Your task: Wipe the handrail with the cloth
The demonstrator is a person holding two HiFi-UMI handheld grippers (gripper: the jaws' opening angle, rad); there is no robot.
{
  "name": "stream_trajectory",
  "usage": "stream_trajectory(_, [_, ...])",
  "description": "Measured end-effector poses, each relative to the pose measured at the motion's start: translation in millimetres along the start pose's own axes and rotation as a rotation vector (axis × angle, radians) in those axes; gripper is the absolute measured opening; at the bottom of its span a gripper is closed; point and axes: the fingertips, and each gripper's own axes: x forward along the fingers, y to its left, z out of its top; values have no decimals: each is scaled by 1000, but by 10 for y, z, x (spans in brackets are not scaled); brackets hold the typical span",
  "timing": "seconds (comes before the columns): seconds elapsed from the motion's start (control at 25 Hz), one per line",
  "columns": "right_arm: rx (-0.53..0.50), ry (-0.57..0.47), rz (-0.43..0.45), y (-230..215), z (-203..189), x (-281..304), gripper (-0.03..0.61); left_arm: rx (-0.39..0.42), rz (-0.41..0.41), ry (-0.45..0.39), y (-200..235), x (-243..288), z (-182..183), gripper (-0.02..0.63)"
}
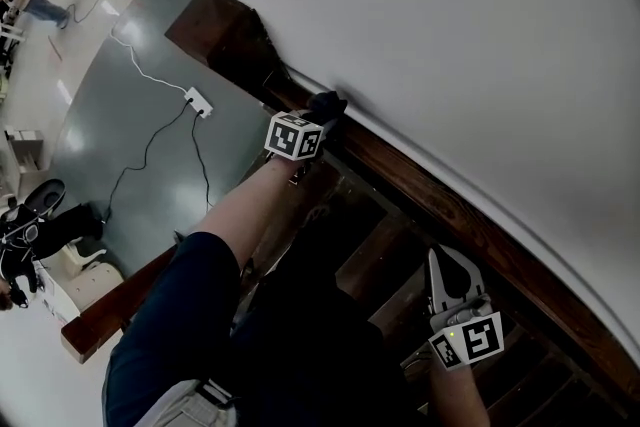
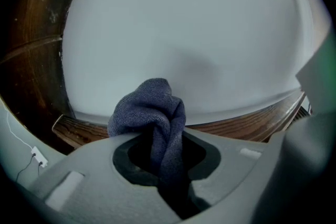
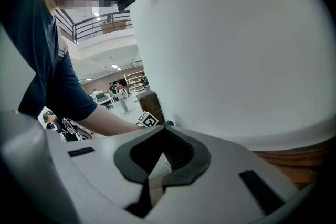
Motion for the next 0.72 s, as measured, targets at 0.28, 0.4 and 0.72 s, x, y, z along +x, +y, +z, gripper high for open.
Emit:
stream_trajectory(0.28, [-3,13,28,68,-67,126,8,5,52,17,297,-27,-23,80])
stream_trajectory(0.4, [-11,-3,35,98,-7,158,8,7,58,38,252,-31,-58,81])
stream_trajectory(0.72, [-15,-68,-4,119,208,-114,8,61,-31,57,-472,-111,-39,81])
